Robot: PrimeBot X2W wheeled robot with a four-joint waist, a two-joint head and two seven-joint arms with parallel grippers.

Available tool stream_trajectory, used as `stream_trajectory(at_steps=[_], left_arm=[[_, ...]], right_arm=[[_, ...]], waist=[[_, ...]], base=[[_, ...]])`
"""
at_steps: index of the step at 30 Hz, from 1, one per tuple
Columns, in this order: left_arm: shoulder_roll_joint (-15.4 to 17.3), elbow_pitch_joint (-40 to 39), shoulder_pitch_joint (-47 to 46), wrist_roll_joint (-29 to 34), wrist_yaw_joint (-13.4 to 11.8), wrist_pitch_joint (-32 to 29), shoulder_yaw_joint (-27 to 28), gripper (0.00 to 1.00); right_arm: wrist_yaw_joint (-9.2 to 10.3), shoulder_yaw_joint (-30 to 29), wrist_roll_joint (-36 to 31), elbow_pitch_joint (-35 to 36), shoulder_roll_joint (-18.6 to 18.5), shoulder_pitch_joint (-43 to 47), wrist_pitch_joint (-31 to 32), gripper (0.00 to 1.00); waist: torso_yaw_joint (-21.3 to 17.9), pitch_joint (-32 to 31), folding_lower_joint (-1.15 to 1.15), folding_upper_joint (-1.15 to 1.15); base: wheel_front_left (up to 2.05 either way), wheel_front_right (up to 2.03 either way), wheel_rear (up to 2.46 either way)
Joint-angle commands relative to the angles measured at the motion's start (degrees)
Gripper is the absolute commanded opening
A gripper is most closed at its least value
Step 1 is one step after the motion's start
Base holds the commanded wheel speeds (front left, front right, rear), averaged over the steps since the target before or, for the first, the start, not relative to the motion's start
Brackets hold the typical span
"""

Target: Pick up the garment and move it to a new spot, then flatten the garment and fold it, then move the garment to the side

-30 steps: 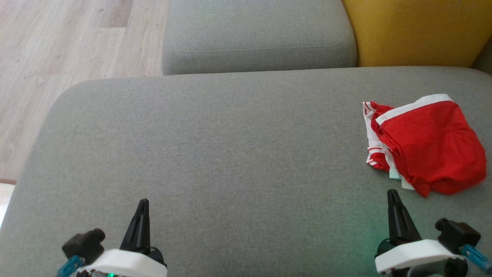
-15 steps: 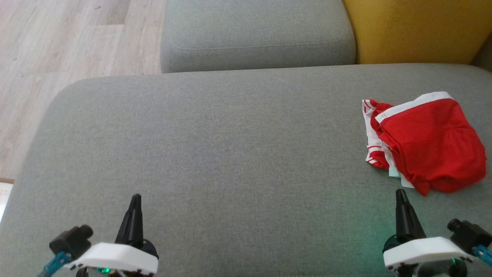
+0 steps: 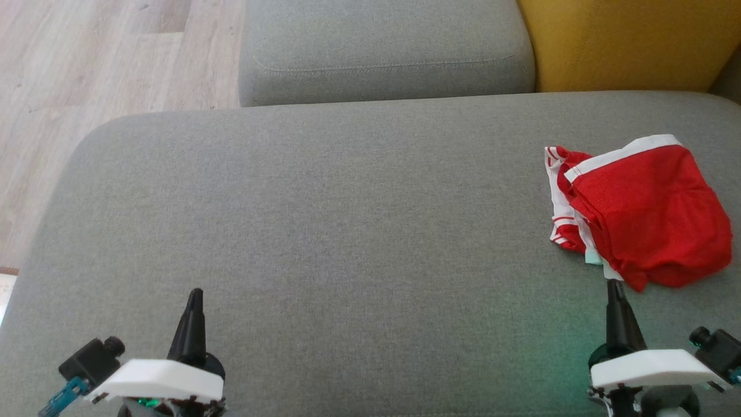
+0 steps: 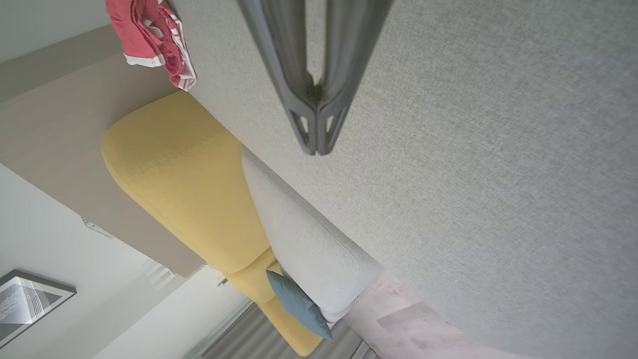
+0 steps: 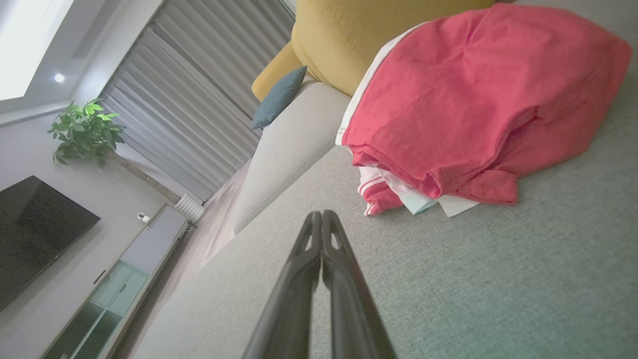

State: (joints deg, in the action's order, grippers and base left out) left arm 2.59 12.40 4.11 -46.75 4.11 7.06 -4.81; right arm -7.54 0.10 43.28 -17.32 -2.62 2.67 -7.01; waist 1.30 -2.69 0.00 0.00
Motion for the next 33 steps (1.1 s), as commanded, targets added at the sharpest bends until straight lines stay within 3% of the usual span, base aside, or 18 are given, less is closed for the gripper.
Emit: stream_trajectory(at_steps=[1,33], left_arm=[[0.6,-1.7,-3.3,-1.6,0.7,-0.4,1.5,0.0],[0.7,-0.3,-6.1,-20.0,1.8,-5.6,5.2,0.0]], right_arm=[[0.02,0.1,1.9,2.2,-0.7,-3.6,0.5,0.0],[0.03,-2.2,21.7,2.6,-0.8,-5.7,5.6,0.0]], waist=[[0.0,0.1,0.0,0.0],[-0.6,1.2,0.0,0.0]], base=[[0.0,0.0,0.0],[0.0,0.0,0.0]])
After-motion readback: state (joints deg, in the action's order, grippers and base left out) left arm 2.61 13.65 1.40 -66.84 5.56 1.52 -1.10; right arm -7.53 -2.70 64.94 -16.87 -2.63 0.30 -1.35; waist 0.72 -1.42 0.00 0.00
